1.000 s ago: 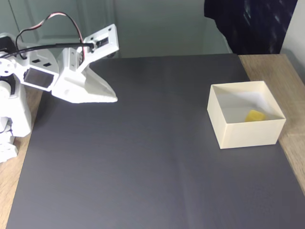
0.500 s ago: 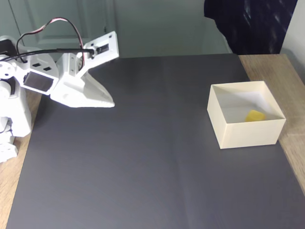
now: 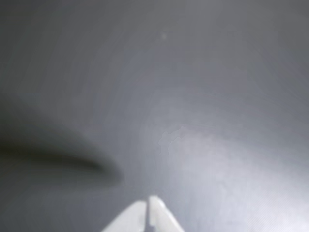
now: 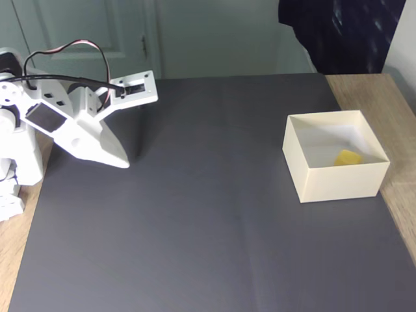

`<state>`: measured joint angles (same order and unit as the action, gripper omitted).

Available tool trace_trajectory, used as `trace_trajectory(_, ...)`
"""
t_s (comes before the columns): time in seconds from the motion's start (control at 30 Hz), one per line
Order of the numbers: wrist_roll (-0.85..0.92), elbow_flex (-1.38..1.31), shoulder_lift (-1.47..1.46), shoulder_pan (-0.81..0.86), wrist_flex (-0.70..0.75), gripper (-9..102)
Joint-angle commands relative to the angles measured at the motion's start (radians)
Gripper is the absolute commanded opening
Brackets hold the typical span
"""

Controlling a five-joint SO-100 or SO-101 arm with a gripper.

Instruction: Grasp a cube block and put it in the white box.

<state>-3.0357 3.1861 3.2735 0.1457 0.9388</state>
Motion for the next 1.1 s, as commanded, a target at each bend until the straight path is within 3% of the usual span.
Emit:
trace_trajectory(0.0,0.02,-0.003,0.006,-0.014,0.041,0)
trace_trajectory(0.67,0.071,-0.003,0.006,0.003,0.181,0)
trace_trajectory(1.07,0.084,-0.002,0.006,0.006,0.19,1)
